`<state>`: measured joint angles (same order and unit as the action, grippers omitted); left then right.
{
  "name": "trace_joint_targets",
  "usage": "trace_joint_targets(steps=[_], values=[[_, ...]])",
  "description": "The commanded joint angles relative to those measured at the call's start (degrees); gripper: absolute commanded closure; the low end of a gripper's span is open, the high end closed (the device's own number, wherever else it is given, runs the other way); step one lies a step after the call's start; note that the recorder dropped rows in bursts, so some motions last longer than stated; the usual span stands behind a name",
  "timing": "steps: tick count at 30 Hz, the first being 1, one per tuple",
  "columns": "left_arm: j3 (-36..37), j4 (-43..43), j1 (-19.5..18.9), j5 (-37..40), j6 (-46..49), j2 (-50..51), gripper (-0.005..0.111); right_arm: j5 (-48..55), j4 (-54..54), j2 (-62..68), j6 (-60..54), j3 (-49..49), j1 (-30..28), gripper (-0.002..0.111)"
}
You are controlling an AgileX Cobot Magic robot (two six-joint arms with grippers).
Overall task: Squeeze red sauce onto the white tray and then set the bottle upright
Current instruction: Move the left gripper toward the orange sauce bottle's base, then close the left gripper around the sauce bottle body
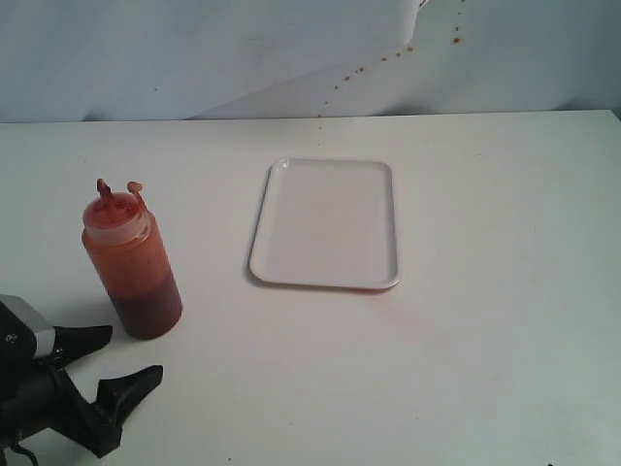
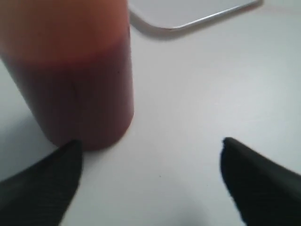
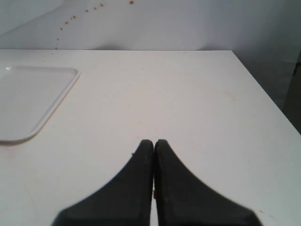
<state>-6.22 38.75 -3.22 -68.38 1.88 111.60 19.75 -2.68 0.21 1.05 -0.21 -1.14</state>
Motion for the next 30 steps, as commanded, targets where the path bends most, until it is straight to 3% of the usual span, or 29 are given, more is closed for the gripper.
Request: trace_joint_targets(steps=[1, 13, 30], values=[[-0.14, -0.63, -0.14, -1.58, -5.22, 0.07, 0.002, -0.21, 0.37, -0.21, -0.45, 0.21, -0.38, 0.108], [-0.25, -0.27, -0.14, -1.58, -5.22, 0.07, 0.002, -0.21, 0.37, -0.21, -0.45, 0.21, -0.38, 0.108], [-11.5, 1.31, -0.14, 0.95, -6.25, 5.59, 0.002, -0.21, 0.37, -0.21, -0.45, 0.21, -0.38, 0.108]])
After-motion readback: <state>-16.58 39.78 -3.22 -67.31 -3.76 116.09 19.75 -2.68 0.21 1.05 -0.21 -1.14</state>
